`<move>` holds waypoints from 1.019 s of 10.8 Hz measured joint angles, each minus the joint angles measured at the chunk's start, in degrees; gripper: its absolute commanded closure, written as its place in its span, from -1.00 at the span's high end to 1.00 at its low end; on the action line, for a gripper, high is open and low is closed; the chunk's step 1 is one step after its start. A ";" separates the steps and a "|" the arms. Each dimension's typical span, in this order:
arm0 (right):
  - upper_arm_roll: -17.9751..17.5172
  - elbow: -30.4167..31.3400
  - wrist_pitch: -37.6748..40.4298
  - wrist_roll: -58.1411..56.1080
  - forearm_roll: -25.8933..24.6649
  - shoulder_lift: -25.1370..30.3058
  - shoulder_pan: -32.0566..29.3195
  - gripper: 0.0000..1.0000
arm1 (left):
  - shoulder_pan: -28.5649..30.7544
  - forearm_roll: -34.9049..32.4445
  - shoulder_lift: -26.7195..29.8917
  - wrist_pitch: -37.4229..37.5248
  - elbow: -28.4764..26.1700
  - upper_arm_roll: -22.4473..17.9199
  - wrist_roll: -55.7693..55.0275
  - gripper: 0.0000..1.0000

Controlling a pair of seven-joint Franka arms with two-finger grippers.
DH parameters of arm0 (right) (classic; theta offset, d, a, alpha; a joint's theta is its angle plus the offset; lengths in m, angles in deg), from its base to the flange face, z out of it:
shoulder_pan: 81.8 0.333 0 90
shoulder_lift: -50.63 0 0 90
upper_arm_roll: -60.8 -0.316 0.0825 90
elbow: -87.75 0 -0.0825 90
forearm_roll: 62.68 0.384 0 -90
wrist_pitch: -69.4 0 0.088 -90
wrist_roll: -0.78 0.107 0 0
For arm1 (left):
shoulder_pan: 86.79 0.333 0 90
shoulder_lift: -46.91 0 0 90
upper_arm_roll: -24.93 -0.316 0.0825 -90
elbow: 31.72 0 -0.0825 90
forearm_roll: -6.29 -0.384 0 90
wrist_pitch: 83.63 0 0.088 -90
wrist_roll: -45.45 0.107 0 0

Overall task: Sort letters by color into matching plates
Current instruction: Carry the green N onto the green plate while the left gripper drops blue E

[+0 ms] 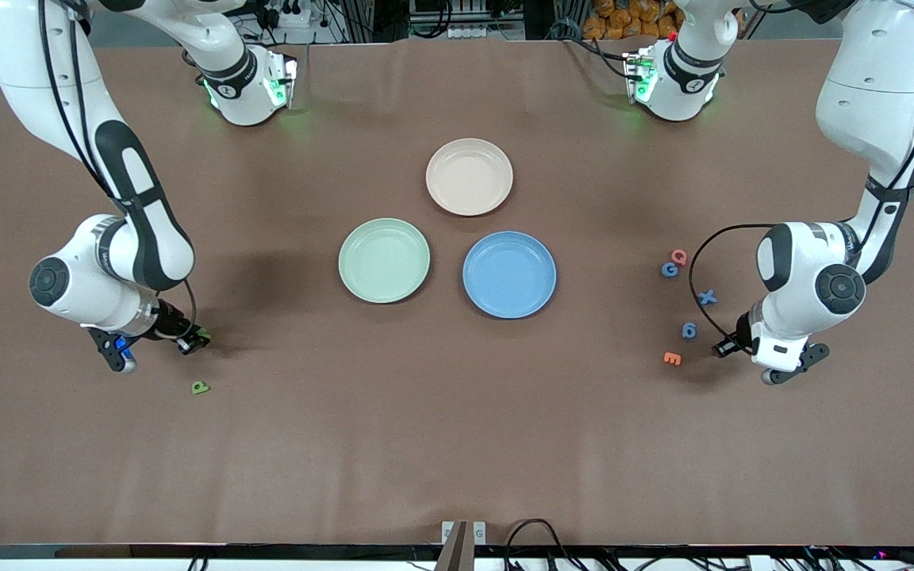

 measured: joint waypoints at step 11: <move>-1.73 -0.10 8.27 -33.84 -16.09 7.34 1.27 -0.57 | -0.69 0.00 11.65 22.10 0.64 10.14 -13.16 -1.00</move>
